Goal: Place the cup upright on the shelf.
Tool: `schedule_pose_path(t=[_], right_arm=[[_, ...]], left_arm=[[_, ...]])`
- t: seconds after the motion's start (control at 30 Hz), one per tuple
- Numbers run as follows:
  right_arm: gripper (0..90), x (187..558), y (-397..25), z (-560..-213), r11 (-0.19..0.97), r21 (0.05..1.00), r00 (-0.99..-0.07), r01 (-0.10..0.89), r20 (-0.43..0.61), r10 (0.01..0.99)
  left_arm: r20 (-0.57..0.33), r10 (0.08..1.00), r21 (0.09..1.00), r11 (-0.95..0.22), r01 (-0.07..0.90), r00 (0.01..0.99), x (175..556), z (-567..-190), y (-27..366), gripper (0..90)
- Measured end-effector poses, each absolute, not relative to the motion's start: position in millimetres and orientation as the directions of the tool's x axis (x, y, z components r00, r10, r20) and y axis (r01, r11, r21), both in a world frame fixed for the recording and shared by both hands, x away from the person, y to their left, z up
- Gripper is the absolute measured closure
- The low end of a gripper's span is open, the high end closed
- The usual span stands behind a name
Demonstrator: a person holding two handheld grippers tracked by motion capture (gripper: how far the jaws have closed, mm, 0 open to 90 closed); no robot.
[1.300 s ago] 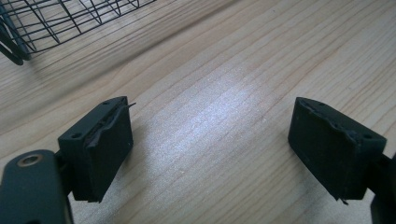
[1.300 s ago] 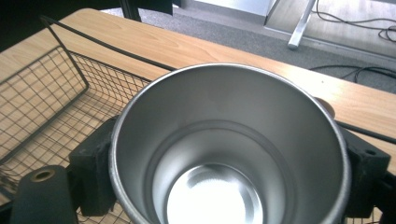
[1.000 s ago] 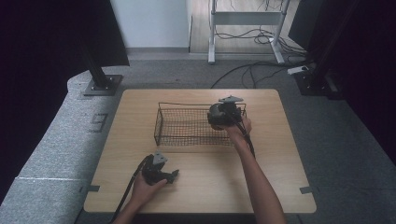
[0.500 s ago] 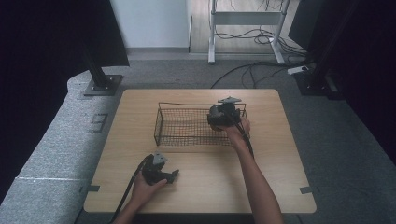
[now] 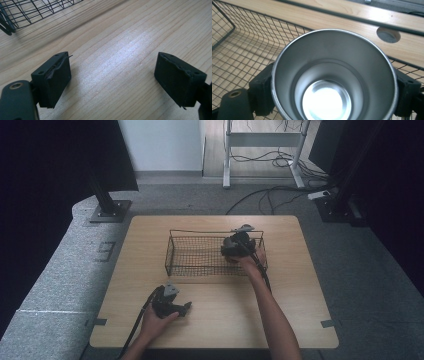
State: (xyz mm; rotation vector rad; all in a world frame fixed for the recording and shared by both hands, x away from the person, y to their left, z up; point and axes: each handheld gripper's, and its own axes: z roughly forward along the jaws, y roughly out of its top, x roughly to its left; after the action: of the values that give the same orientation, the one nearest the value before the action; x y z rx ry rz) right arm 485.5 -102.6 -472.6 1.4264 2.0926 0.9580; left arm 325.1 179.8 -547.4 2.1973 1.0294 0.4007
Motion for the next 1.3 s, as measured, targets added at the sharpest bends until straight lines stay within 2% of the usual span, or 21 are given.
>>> schedule_pose_path(t=[0.53,0.8,1.3], right_arm=[[13.9,493,-103,-487,0.291,0.632,-0.375,0.718,-0.001,0.927],[12.5,492,-104,-488,0.289,0.609,-0.363,0.738,-0.003,0.932],[7.1,487,-111,-480,0.273,0.661,-0.371,0.699,0.009,0.928]], left_arm=[[-0.005,0.767,0.684,-0.465,0.561,0.642,325,-547,180,13.8],[-0.005,0.767,0.684,-0.465,0.561,0.642,325,-547,180,13.8],[-0.005,0.767,0.684,-0.465,0.561,0.642,325,-547,180,13.8]])
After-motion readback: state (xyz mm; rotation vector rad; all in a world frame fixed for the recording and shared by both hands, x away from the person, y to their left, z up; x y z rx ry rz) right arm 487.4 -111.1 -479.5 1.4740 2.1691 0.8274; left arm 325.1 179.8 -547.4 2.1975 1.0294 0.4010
